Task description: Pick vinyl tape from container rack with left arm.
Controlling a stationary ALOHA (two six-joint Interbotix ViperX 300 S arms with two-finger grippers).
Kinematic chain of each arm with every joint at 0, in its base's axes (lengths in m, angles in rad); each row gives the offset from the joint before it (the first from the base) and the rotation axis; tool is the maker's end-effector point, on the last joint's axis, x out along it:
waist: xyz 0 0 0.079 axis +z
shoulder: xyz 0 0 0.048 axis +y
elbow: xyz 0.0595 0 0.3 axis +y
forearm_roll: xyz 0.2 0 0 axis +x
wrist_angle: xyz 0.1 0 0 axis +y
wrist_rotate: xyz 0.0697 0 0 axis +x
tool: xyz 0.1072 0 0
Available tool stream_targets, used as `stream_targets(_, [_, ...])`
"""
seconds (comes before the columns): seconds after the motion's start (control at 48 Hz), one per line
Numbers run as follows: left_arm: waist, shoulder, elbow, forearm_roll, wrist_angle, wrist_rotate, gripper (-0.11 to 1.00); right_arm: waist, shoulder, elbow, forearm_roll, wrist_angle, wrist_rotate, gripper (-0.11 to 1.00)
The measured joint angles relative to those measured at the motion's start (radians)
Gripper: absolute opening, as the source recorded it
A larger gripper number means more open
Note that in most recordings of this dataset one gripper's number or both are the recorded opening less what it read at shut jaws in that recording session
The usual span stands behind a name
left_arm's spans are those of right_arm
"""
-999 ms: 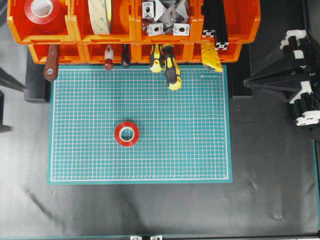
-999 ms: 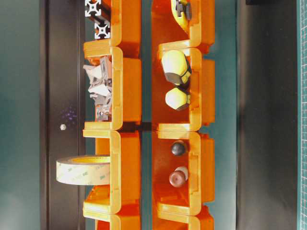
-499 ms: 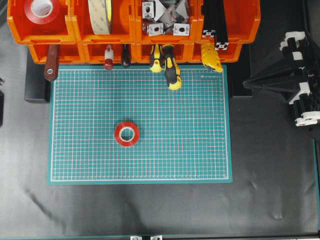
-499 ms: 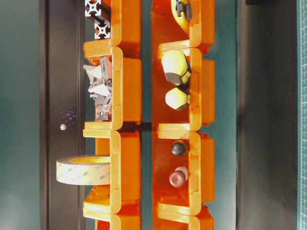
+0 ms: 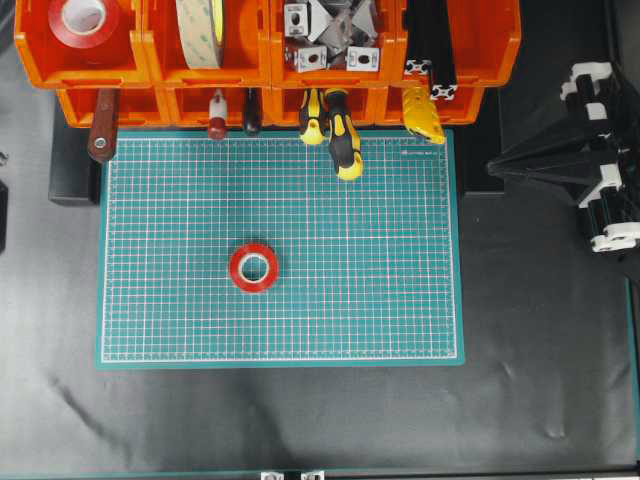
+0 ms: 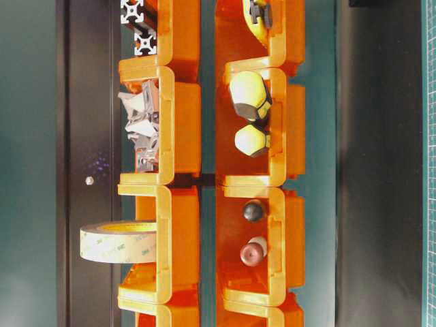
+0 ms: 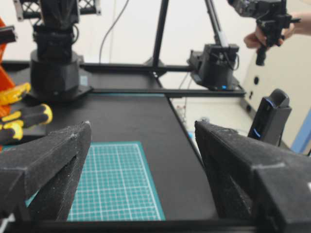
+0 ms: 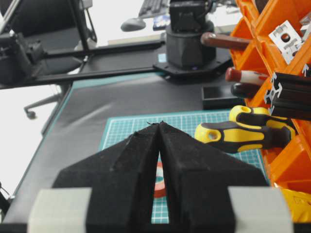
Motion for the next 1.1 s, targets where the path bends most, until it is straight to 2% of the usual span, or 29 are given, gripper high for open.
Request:
stream_targets(0.479, [0.000, 0.003, 0.080, -0.002, -0.160, 0.011, 0.83, 0.000, -0.002, 0.000, 0.000, 0.000, -0.005, 0.00])
stream_targets(1.103, [0.000, 0.003, 0.084, 0.000, -0.163, 0.015, 0.83, -0.002, -0.002, 0.000, -0.002, 0.002, -0.005, 0.00])
